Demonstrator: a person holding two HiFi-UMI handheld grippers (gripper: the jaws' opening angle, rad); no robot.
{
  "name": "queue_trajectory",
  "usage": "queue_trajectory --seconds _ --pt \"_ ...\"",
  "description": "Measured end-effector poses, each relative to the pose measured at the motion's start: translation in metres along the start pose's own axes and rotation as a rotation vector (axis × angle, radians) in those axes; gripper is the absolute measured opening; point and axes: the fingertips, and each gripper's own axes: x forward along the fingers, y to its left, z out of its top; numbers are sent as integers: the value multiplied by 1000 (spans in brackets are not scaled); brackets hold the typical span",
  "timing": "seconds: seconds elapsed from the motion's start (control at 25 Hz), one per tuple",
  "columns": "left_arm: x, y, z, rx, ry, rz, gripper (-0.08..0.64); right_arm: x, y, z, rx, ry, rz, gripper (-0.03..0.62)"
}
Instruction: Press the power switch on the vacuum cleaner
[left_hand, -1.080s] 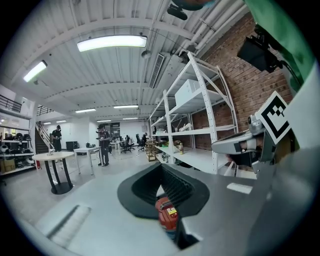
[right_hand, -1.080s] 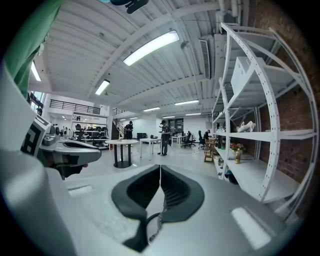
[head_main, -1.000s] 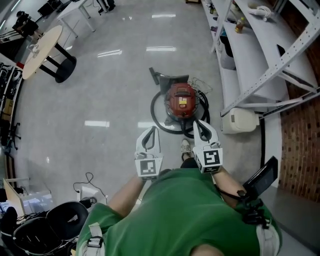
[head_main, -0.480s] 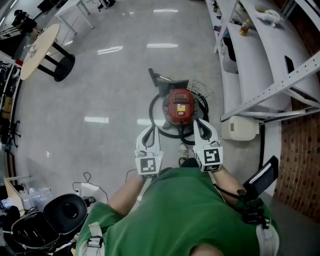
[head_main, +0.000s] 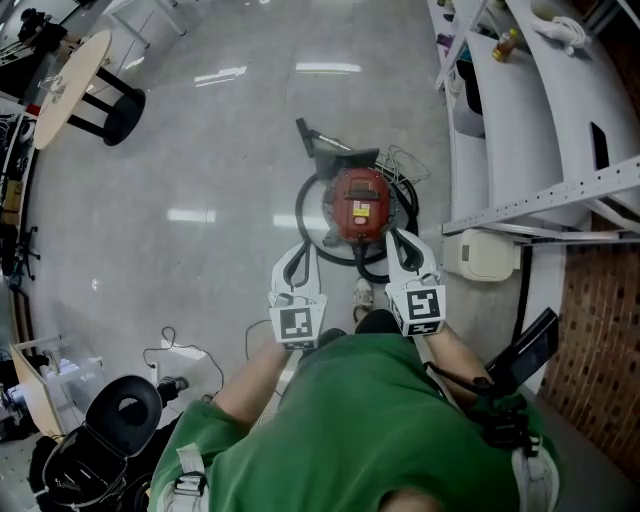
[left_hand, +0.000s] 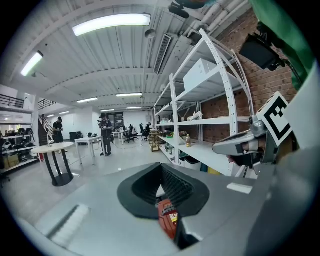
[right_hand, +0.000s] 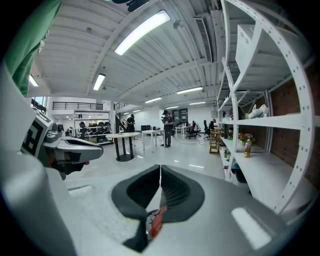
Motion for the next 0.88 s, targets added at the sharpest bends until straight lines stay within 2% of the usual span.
queue_trajectory --seconds 0.12,0.6,0.88 --pt "11 -3 -3 -17 21 -1 8 10 -6 -6 6 19 12 6" --pt "53 -2 -37 1 103 15 8 48 -29 -38 27 101 33 6" --pt "70 -6 -66 -14 165 18 8 68 -36 -72 38 154 51 6"
